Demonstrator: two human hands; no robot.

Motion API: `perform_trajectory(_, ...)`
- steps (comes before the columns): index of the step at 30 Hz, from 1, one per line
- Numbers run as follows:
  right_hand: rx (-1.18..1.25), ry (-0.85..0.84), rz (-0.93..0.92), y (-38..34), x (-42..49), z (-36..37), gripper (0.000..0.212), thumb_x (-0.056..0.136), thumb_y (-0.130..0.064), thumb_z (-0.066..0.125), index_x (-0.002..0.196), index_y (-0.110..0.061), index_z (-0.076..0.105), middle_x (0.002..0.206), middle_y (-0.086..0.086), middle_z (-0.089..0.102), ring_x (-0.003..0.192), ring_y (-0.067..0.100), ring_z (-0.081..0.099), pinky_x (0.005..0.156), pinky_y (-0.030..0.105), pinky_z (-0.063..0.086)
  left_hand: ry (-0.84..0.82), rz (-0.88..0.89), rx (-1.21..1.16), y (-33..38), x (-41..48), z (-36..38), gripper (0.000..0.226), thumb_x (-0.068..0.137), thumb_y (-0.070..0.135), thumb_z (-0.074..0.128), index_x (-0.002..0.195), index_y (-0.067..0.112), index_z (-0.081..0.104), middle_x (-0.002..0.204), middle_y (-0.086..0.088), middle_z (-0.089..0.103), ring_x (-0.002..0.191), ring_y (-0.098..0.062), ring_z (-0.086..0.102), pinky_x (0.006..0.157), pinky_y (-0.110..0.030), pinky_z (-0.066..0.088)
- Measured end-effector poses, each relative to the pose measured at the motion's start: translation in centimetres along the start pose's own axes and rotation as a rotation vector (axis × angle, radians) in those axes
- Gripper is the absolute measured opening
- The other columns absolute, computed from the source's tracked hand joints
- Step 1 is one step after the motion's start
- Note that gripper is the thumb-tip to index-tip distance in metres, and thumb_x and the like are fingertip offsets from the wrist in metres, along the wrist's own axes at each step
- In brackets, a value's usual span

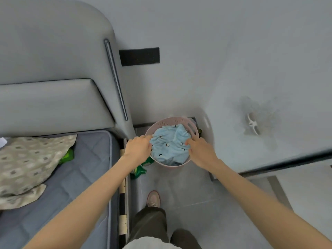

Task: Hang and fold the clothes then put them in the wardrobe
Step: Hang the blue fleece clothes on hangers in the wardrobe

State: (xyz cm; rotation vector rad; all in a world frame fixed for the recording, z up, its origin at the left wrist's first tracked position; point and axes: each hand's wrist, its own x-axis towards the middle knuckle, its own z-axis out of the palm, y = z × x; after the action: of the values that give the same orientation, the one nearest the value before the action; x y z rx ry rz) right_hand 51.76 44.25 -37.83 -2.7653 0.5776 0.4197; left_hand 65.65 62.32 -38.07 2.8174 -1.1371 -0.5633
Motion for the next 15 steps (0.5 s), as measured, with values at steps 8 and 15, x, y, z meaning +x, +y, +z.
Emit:
perform_trajectory(8, -0.051, -0.13, 0.079, 1.3, 10.9, 4.5, 0.038, 0.095, -0.008, 0.042, 0.131, -0.017, 0.044, 0.136, 0.004, 0.043, 0.124, 0.026, 0.042, 0.089, 0.036, 0.042, -0.123, 0.022, -0.01, -1.4, 10.2, 4.0, 0.051, 0.1, 0.024, 0.034, 0.149, 0.021, 0.021, 0.146, -0.007, 0.039, 0.127, -0.03, 0.042, 0.098, -0.039, 0.037)
perform_trajectory(15, -0.15, -0.213, 0.057, 4.4, 20.1, 13.0, 0.046, 0.094, -0.008, 0.044, 0.138, -0.015, 0.036, 0.144, 0.005, 0.035, 0.125, 0.029, 0.04, 0.092, 0.042, 0.046, -0.167, 0.005, 0.016, -2.7, 17.8, 13.1, 0.054, 0.1, 0.025, 0.034, 0.151, 0.022, 0.017, 0.153, -0.005, 0.026, 0.137, -0.028, 0.028, 0.11, -0.041, 0.029)
